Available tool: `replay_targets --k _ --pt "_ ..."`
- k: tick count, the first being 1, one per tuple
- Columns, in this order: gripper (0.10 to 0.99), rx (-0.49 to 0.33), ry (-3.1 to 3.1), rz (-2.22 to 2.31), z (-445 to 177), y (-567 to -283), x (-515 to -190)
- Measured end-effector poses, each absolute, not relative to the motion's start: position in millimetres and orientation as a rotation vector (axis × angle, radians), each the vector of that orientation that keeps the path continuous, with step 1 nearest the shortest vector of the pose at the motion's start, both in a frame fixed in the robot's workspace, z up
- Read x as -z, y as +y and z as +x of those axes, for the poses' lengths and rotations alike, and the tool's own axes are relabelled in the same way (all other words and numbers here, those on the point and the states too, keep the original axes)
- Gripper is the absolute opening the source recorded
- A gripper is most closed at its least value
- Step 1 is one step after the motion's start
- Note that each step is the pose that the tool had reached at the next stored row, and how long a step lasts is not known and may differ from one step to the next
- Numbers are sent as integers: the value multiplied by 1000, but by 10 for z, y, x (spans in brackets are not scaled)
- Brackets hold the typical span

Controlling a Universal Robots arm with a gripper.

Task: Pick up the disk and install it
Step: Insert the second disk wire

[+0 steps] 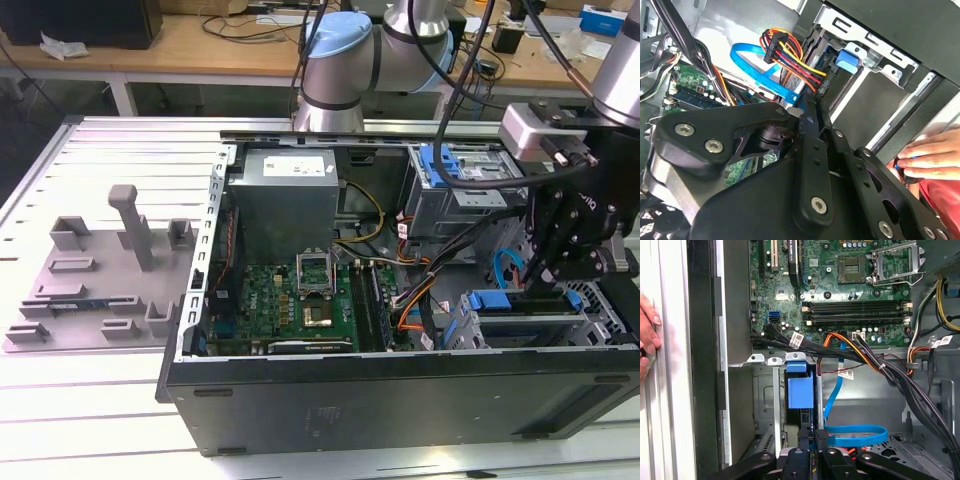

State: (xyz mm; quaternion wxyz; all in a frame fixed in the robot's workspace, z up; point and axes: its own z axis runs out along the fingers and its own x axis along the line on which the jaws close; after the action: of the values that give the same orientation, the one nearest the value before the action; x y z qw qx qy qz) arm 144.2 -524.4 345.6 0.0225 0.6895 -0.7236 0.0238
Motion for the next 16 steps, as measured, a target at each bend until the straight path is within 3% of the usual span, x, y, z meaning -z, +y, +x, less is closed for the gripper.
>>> replay_targets --k 12,13,16 --pt "161 -73 -2226 2153 1442 -5243 -3366" --pt "235 -73 -2226 2153 1442 -5244 -3371" --pt "235 -73 -2226 2153 1442 -5244 -3488"
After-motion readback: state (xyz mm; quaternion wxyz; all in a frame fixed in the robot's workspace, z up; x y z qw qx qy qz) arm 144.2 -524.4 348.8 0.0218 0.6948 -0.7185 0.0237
